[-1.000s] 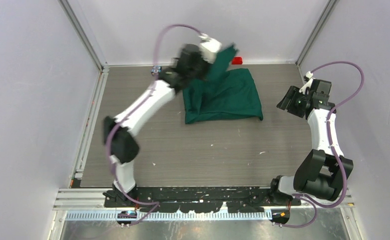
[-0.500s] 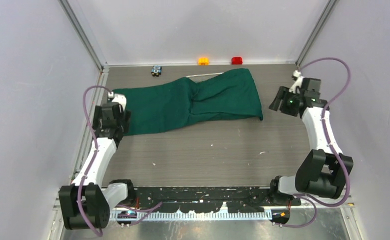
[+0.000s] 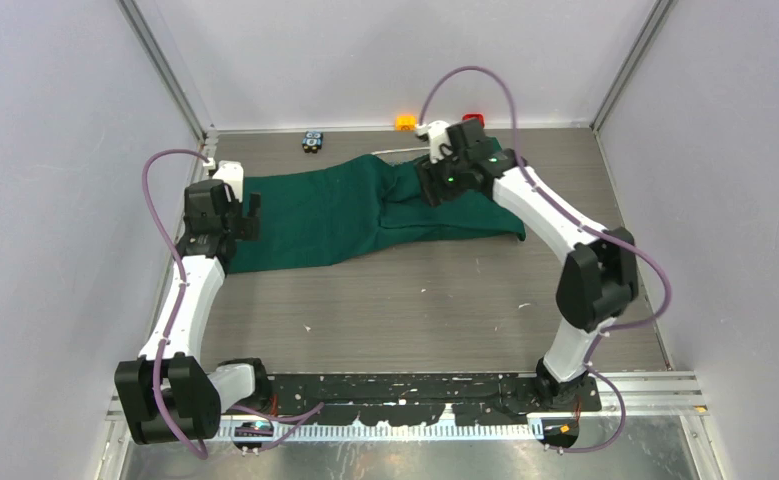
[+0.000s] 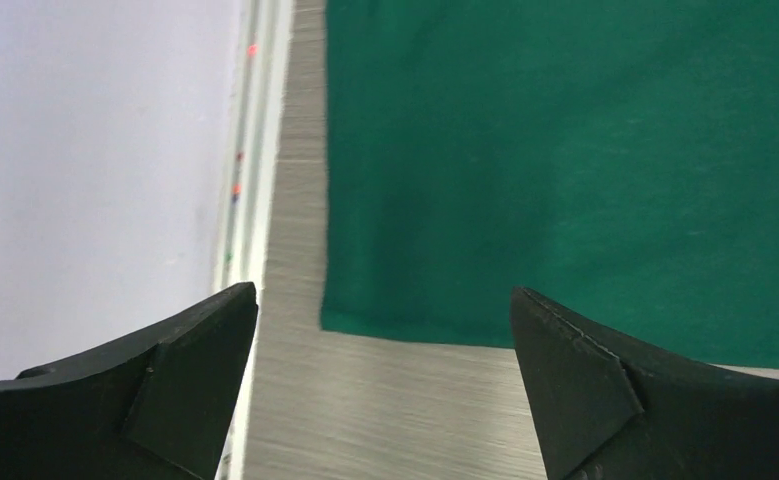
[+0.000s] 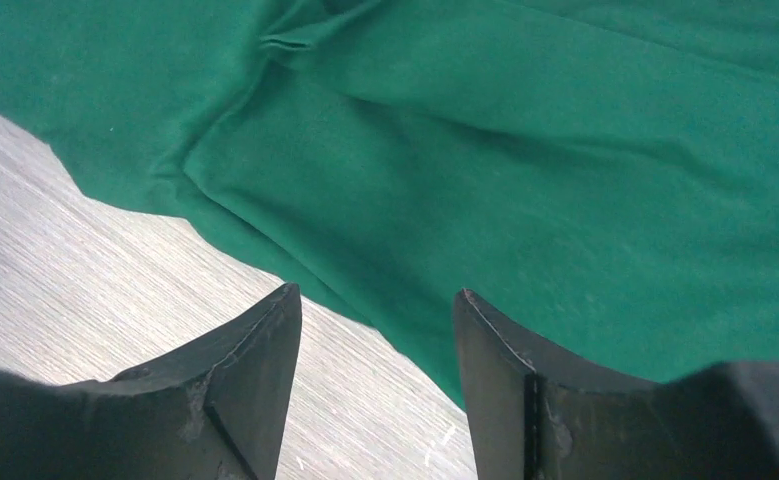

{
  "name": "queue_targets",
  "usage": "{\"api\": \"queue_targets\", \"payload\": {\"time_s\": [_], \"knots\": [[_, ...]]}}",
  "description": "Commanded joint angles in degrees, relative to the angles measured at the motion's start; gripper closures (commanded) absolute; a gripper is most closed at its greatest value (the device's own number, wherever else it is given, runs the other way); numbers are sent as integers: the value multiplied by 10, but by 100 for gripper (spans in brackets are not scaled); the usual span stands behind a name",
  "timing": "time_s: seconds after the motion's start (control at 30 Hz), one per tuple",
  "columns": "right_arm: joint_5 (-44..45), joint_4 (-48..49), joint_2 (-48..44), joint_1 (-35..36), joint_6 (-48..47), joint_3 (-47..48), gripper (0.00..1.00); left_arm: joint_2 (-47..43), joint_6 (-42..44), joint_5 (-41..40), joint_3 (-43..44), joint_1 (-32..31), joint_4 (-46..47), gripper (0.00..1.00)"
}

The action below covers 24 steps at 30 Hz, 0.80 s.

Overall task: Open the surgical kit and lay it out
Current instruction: Open the surgical kit at the center of the board.

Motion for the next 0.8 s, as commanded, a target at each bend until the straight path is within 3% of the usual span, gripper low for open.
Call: {"api": "queue_targets", "payload": {"time_s": [0.0, 0.3, 0.77], "knots": [[33, -44, 60, 58, -62, 67, 39, -7, -53, 112, 20, 2, -18, 0], [5, -123, 169, 84, -95, 161, 45, -33, -73, 195, 5, 1, -6, 0], [38, -122, 199, 84, -107, 168, 51, -32, -79, 216, 0, 2, 1, 0]]}}
